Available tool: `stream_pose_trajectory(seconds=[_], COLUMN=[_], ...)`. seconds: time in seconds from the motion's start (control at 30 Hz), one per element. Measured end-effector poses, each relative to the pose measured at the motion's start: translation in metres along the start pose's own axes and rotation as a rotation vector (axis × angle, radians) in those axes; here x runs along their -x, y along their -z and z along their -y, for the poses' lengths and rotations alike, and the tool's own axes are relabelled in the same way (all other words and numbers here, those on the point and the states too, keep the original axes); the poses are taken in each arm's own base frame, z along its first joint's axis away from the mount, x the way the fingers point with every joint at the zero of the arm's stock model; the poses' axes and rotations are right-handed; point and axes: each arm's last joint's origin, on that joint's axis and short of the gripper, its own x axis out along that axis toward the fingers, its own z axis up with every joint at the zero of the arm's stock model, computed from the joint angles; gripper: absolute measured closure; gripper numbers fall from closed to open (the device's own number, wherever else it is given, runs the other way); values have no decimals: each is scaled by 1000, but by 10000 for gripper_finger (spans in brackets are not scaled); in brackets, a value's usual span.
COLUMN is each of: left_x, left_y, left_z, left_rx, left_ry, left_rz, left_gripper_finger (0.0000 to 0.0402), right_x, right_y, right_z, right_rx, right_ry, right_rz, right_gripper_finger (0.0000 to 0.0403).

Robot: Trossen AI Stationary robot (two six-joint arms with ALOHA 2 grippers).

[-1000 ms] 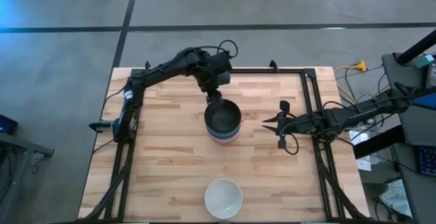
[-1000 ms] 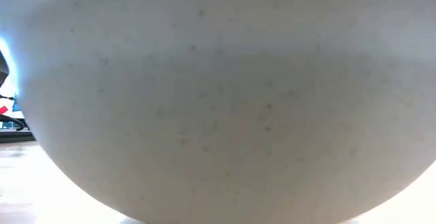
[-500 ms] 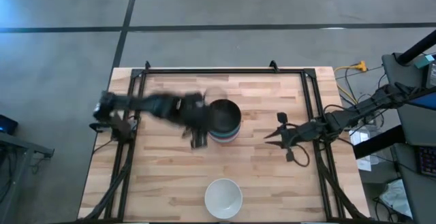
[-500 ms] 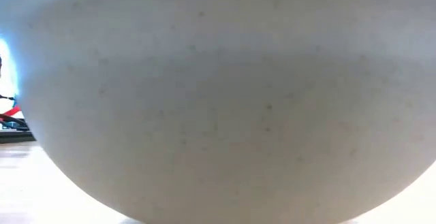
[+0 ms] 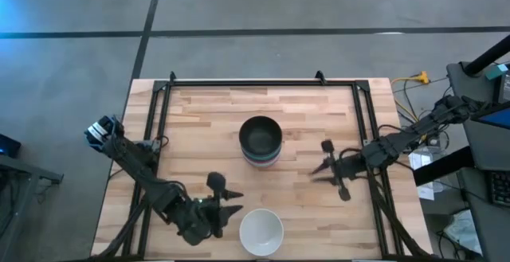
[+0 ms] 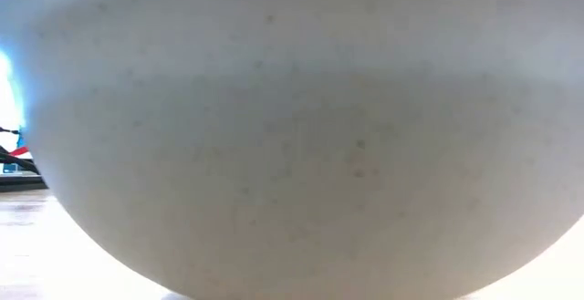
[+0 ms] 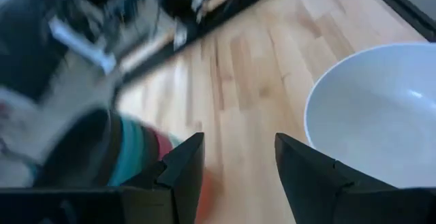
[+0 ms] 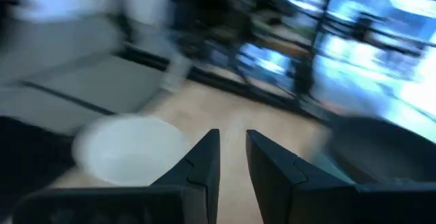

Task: Nest bowls inside each other
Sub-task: Stack the white bowl on the black bowl

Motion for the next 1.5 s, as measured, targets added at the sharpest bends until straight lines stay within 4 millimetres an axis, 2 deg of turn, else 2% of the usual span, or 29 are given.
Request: stream_pose_trajectory(seconds=[0.13, 0.2, 0.3, 0.4, 0.5, 0.63, 0.83, 0.93, 1.1, 1.27, 1.5], left_x=[4, 7, 8, 10, 15, 19, 18, 19, 24, 30, 34], left_y=[-8, -13, -11, -3, -3, -4, -1, 2, 5, 6, 6], left_z=[2, 3, 10, 19, 22, 24, 25, 28, 34, 41, 43], left_rx=[-222, -216, -103, -172, -201, -203, -209, -175, -132, -143, -90], left_ry=[-4, -6, 11, 30, 40, 48, 50, 57, 77, 99, 111], left_rz=[67, 101, 116, 102, 118, 127, 122, 119, 121, 133, 142], left_gripper_finger=[237, 237, 237, 237, 237, 237, 237, 237, 237, 237, 237], right_x=[-18, -30, -52, -81, -112, -152, -192, -204, -218, -226, -222], right_y=[0, -1, 2, 5, 6, 6, 13, 15, 13, 13, -5], right_z=[-17, -26, -42, -57, -68, -81, -99, -109, -128, -140, -138], right_rx=[30, 52, 102, 127, 124, 139, 188, 207, 243, 266, 270], right_ry=[-249, -303, -349, -380, -392, -416, -486, -520, -528, -543, -536], right_rz=[103, 128, 96, 36, -8, -124, -498, -659, -806, -864, -847], right_gripper_finger=[335, 335, 335, 335, 335, 335, 310, 286, 262, 262, 276])
